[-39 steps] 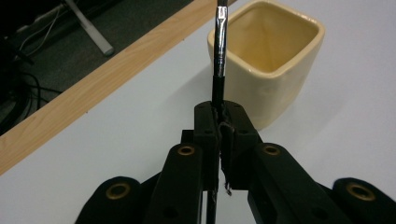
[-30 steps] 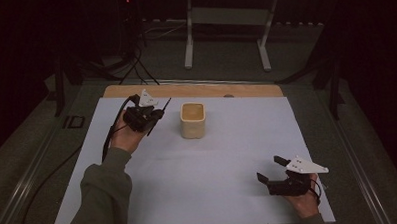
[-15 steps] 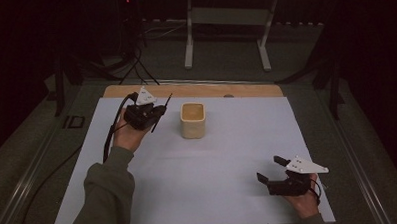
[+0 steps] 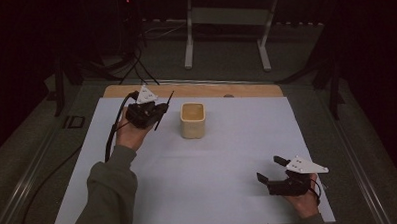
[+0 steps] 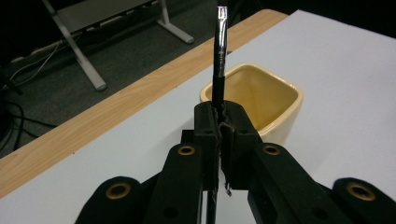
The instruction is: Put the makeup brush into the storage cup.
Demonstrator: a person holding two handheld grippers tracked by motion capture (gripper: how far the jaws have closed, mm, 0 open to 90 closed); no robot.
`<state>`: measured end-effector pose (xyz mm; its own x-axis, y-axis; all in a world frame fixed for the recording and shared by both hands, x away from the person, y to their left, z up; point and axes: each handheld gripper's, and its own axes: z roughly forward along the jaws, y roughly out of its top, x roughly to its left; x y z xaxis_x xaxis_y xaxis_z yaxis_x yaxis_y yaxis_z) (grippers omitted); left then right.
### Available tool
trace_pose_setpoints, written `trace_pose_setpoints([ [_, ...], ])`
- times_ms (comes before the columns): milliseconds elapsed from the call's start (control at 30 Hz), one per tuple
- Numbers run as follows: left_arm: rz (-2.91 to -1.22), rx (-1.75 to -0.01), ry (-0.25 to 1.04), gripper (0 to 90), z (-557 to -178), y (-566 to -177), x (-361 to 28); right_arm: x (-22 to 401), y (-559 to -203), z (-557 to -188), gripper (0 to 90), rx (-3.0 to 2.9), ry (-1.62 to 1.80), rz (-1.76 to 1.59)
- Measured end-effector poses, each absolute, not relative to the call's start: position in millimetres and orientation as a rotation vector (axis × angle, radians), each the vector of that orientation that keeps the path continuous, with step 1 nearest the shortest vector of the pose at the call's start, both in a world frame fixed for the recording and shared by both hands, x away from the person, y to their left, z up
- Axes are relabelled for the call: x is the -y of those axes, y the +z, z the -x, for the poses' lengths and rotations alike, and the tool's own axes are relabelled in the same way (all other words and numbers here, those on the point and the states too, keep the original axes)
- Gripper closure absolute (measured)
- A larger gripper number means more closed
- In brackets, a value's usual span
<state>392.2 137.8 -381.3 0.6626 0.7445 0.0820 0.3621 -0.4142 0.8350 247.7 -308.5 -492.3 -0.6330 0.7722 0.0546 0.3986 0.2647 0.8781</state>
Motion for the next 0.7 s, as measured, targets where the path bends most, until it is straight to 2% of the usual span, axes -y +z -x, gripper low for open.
trace_pose_setpoints([
  [700, -1.929, -0.858, 0.539, 86.8, -397.5, -377.7, -133.5, 308.8, -492.0, -247.4, 9.0, -2.154, 1.324, -1.064],
])
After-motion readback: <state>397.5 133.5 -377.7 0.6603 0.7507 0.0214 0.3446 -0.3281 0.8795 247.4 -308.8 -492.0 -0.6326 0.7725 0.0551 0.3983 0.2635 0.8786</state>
